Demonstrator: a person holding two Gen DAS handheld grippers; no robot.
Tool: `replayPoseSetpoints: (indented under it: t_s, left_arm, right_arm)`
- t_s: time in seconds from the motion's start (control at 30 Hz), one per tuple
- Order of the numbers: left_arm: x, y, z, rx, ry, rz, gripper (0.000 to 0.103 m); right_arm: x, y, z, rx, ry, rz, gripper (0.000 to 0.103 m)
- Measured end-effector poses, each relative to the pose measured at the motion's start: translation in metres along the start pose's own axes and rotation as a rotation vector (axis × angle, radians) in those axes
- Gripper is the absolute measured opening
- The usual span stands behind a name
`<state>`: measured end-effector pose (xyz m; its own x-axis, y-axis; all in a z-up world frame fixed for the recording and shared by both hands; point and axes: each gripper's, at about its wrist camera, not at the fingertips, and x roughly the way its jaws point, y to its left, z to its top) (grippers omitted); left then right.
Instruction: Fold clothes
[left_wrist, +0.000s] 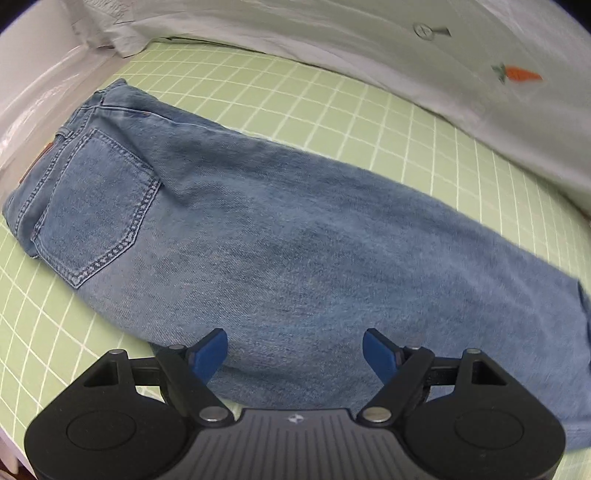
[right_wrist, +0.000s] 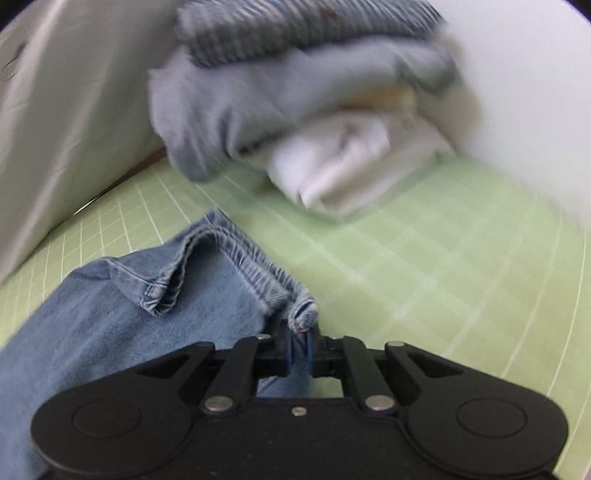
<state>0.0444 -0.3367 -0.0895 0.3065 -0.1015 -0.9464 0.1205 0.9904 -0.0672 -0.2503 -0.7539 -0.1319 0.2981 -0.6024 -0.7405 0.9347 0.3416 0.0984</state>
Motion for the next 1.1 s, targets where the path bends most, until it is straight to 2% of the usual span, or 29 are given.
replayPoseSetpoints:
  t_s: [0.07, 0.1, 0.17, 0.2, 0.23, 0.3, 0.37, 0.5, 0.7, 0.8, 0.87, 0.93, 1.0, 1.07, 1.1]
  left_arm:
    - [0.001, 0.001, -0.001, 0.004, 0.013, -0.005, 0.081]
    - [0.000, 0.003, -0.001, 0.004, 0.017, -0.010, 0.081]
    - [-0.001, 0.005, -0.001, 0.010, 0.017, -0.014, 0.081]
    - [-0.002, 0.006, 0.000, 0.013, 0.015, -0.013, 0.081]
    - [-0.002, 0.006, 0.000, 0.014, 0.013, -0.013, 0.081]
    - [-0.003, 0.005, -0.001, 0.024, 0.016, -0.017, 0.081]
    - [-0.003, 0.003, -0.002, 0.037, 0.021, -0.022, 0.081]
    - [-0.005, -0.001, -0.004, 0.065, 0.024, -0.033, 0.081]
    - [-0.006, -0.003, -0.003, 0.079, 0.018, -0.037, 0.083]
    - [-0.005, -0.002, -0.004, 0.078, 0.025, -0.036, 0.083]
    - [-0.004, -0.002, -0.004, 0.077, 0.029, -0.036, 0.083]
    - [-0.003, -0.002, -0.004, 0.076, 0.034, -0.036, 0.083]
    - [-0.003, -0.002, -0.004, 0.076, 0.036, -0.035, 0.083]
    - [-0.004, -0.002, -0.004, 0.082, 0.030, -0.033, 0.083]
    - [-0.005, -0.002, -0.004, 0.082, 0.027, -0.032, 0.083]
  right_arm:
    - [0.005, -0.004, 0.004, 0.009, 0.005, -0.024, 0.009]
    - [0.009, -0.006, 0.005, 0.014, 0.020, -0.045, 0.013]
    - [0.008, -0.005, 0.003, 0.023, 0.015, -0.091, 0.036]
    - [0.004, -0.002, 0.003, 0.023, -0.004, -0.111, 0.073]
    - [-0.003, 0.003, 0.003, 0.014, -0.040, -0.124, 0.103]
    - [-0.016, 0.014, 0.001, -0.011, -0.115, -0.102, 0.103]
    - [-0.019, 0.022, 0.000, -0.030, -0.134, -0.046, 0.103]
    - [-0.013, 0.035, -0.006, -0.037, -0.110, 0.032, 0.103]
    - [0.004, 0.045, -0.008, -0.005, -0.040, 0.043, 0.102]
    - [-0.002, 0.051, -0.006, -0.043, -0.093, 0.020, 0.100]
    - [-0.002, 0.055, -0.003, -0.057, -0.092, 0.023, 0.099]
    - [0.007, 0.054, -0.002, -0.036, -0.048, 0.032, 0.085]
    - [0.017, 0.049, -0.001, 0.004, -0.007, 0.033, 0.078]
    - [0.022, 0.047, 0.001, 0.023, 0.004, 0.024, 0.076]
    - [0.024, 0.047, 0.003, 0.025, 0.005, 0.022, 0.064]
